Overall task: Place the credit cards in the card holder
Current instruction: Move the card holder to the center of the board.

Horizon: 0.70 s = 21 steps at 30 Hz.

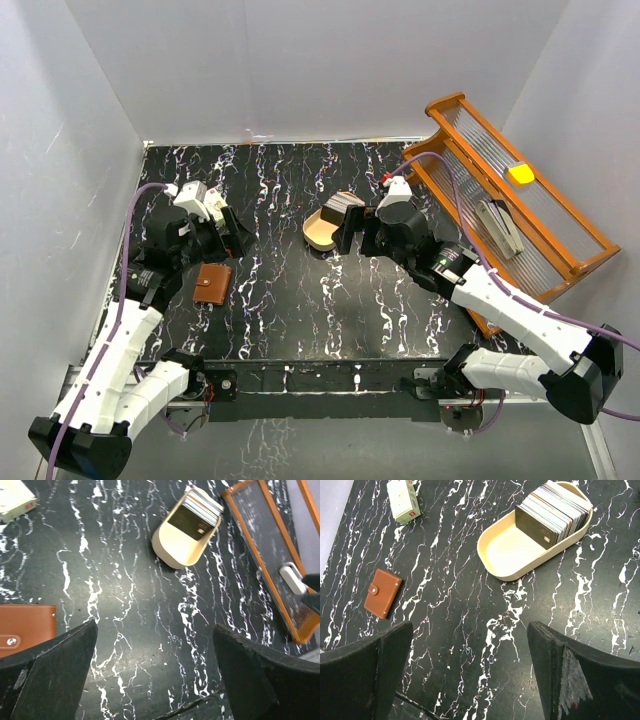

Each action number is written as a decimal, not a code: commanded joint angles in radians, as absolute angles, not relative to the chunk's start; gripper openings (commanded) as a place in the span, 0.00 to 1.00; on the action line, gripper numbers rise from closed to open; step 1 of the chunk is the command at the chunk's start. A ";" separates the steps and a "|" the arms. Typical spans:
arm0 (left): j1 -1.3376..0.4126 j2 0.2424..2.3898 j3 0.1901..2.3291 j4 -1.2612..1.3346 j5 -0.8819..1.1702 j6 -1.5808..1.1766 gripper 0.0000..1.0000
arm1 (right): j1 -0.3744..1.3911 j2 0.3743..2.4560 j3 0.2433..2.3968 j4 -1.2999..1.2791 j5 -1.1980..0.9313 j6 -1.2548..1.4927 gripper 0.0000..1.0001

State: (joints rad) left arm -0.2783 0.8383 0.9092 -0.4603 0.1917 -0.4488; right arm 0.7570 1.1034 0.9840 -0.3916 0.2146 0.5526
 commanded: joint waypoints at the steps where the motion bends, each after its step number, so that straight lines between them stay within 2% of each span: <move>1: -0.273 0.832 0.955 -0.503 0.047 -0.450 0.99 | 0.753 1.074 1.028 -0.351 0.236 0.541 0.98; 4: -0.274 0.886 0.968 -0.547 -0.030 -0.482 0.99 | 0.753 1.076 1.020 -0.348 0.237 0.539 0.98; 11: -0.273 1.040 0.989 -0.665 -0.071 -0.457 0.99 | 0.753 1.084 1.028 -0.344 0.233 0.532 0.98; 16: -0.270 1.130 0.972 -0.708 -0.161 -0.499 0.90 | 0.752 1.064 1.018 -0.319 0.215 0.521 0.98; 21: -0.218 1.166 0.919 -0.669 -0.160 -0.534 0.88 | 0.752 1.039 1.003 -0.307 0.199 0.510 0.98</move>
